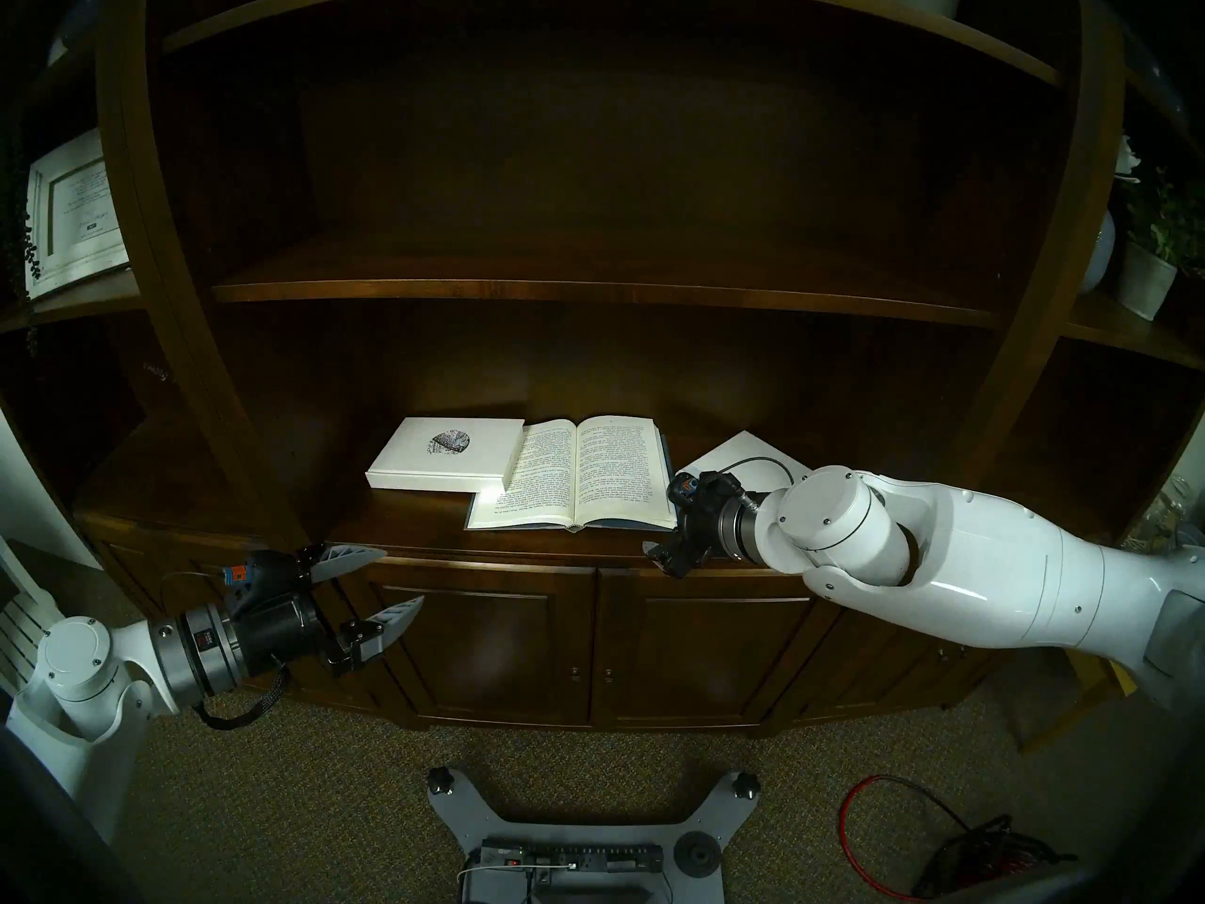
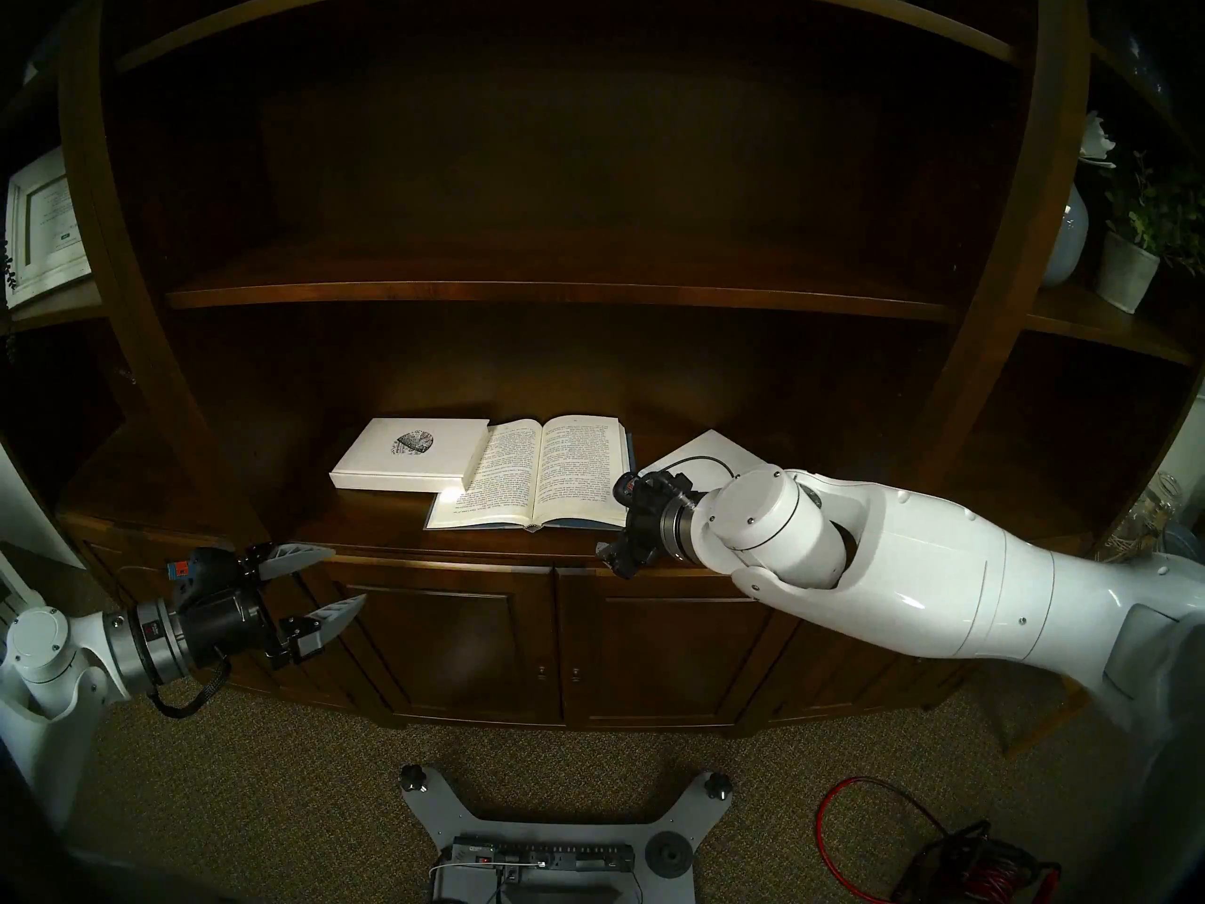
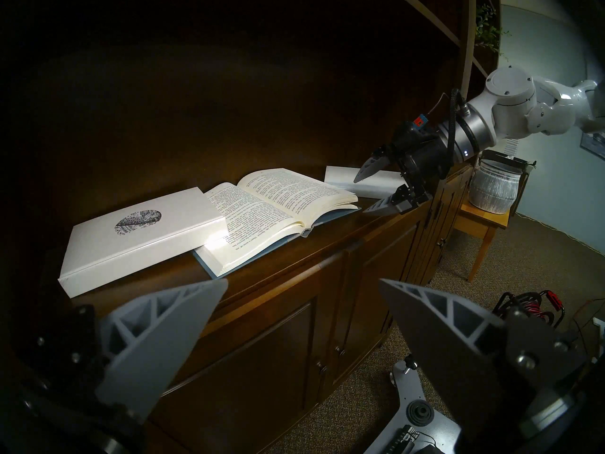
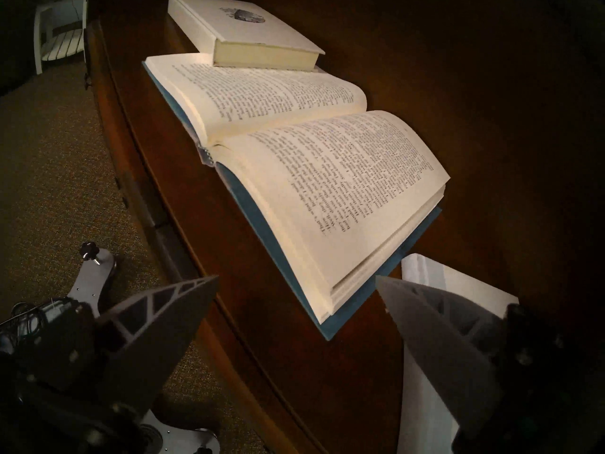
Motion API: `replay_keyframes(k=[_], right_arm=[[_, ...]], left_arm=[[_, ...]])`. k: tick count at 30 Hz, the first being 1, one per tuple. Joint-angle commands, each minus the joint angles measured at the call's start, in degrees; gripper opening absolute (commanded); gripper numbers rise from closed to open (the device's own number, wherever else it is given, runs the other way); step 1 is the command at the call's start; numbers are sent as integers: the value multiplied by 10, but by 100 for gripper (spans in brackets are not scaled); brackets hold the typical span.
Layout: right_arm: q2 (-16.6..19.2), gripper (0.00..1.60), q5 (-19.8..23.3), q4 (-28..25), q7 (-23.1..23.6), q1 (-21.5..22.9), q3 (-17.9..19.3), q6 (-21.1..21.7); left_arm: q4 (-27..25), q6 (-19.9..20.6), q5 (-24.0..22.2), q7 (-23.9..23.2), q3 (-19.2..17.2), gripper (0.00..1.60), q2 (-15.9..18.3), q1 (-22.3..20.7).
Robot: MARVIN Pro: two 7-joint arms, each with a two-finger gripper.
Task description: Close the books and align them horizontally on the shelf
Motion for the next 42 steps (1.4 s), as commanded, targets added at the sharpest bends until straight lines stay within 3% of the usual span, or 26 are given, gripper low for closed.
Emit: replay_keyframes(k=[1,14,27,35,42], right_arm=[[-39,160,-24,7,-31,12,4,1],[-68,160,-28,15,-35,18,-11,38],[-109,160,-91,42,-129,0,-39,47],[-120,160,-107,51,-156,0,-50,56],[-125,160,-139,52,-208,-8,-64,64]], left_arm=[[-9,-3,-4,-1,-6,160,-1,-4],[-9,-3,-4,-1,-6,160,-1,-4],[-9,-3,-4,-1,-6,160,-1,-4],[-10,-3,-4,-1,-6,160,-1,-4],[-9,-3,-4,-1,-6,160,-1,-4]])
